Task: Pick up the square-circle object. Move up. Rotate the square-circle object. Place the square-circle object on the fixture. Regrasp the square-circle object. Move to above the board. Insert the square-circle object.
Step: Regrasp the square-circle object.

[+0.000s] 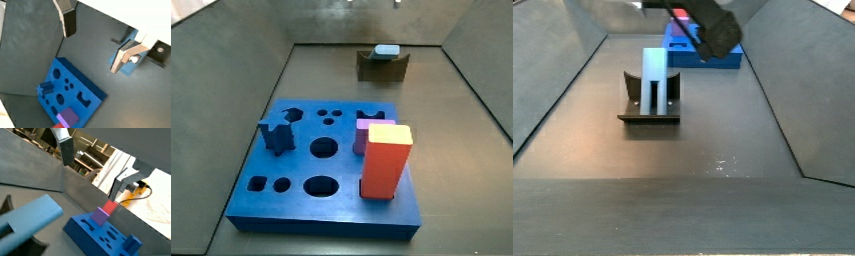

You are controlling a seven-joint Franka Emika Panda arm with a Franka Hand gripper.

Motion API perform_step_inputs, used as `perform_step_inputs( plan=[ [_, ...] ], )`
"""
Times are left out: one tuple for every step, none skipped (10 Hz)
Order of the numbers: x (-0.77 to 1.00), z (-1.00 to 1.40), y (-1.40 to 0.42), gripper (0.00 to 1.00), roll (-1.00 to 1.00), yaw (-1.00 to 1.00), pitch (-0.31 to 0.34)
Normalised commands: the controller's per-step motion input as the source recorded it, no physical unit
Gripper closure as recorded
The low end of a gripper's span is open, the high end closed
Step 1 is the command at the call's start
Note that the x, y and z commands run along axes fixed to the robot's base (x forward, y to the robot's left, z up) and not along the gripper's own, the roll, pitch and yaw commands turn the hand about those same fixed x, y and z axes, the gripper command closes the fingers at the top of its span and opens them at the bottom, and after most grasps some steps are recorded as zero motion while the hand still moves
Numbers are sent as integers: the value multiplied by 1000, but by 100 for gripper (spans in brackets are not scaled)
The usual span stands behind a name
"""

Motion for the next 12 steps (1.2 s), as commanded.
perform_step_inputs(
  plan=[
    [-1000, 3, -8, 0, 75, 5, -132],
    [-983, 11, -11, 0, 102, 30, -133],
    [-899, 10, -13, 0, 110, 41, -128],
    [-733, 15, -12, 0, 117, 59, -113],
    [-606, 16, -8, 0, 120, 66, -99],
    [-352, -1000, -384, 0, 1000, -856, -12],
    [-250, -1000, -393, 0, 1000, -856, -13],
    [-75, -1000, -386, 0, 1000, -860, -43],
    [-32, -778, -237, 0, 1000, -871, -62],
    [-10, -501, -110, 0, 1000, -882, -89],
    [-2, -302, -71, 0, 1000, -889, -109],
    [-4, -178, -54, 0, 1000, -891, -122]
  ],
)
